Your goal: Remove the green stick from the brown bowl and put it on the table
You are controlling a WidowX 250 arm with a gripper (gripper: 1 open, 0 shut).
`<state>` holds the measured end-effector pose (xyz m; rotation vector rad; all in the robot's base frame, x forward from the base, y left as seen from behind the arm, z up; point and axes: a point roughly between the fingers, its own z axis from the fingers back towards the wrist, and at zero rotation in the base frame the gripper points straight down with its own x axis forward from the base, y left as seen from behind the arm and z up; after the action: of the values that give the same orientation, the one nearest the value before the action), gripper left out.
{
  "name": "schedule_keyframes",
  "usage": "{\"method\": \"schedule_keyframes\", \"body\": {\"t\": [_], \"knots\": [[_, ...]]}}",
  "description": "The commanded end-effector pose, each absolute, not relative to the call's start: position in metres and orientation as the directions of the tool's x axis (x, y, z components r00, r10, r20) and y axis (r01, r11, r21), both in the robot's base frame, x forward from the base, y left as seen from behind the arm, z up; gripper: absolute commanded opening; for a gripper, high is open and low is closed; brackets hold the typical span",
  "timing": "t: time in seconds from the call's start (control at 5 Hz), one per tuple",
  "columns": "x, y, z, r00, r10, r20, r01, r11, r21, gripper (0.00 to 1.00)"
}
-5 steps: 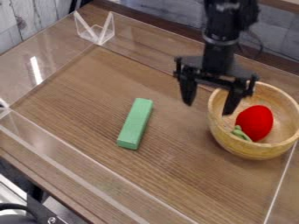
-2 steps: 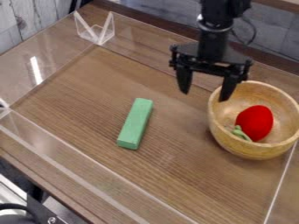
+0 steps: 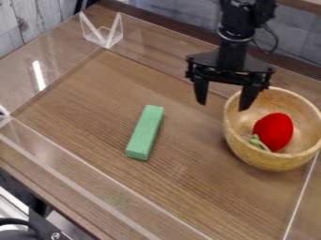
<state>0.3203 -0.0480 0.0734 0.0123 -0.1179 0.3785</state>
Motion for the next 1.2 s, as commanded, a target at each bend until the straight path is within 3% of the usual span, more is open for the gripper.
{"method": "schedule_keyframes", "body": {"t": [0.0, 0.2, 0.4, 0.6, 1.0], "knots": [[0.335, -0.053, 0.080, 0.916, 0.362, 0.172, -0.361, 0.932, -0.035, 1.00], [0.340, -0.058, 0.070, 0.921, 0.350, 0.173, -0.350, 0.936, -0.034, 1.00], [0.345, -0.061, 0.067, 0.919, 0.354, 0.172, -0.354, 0.935, -0.031, 0.00], [0.348, -0.063, 0.066, 0.917, 0.360, 0.170, -0.360, 0.933, -0.033, 0.00], [0.348, -0.068, 0.083, 0.928, 0.334, 0.164, -0.332, 0.942, -0.041, 0.00]]}}
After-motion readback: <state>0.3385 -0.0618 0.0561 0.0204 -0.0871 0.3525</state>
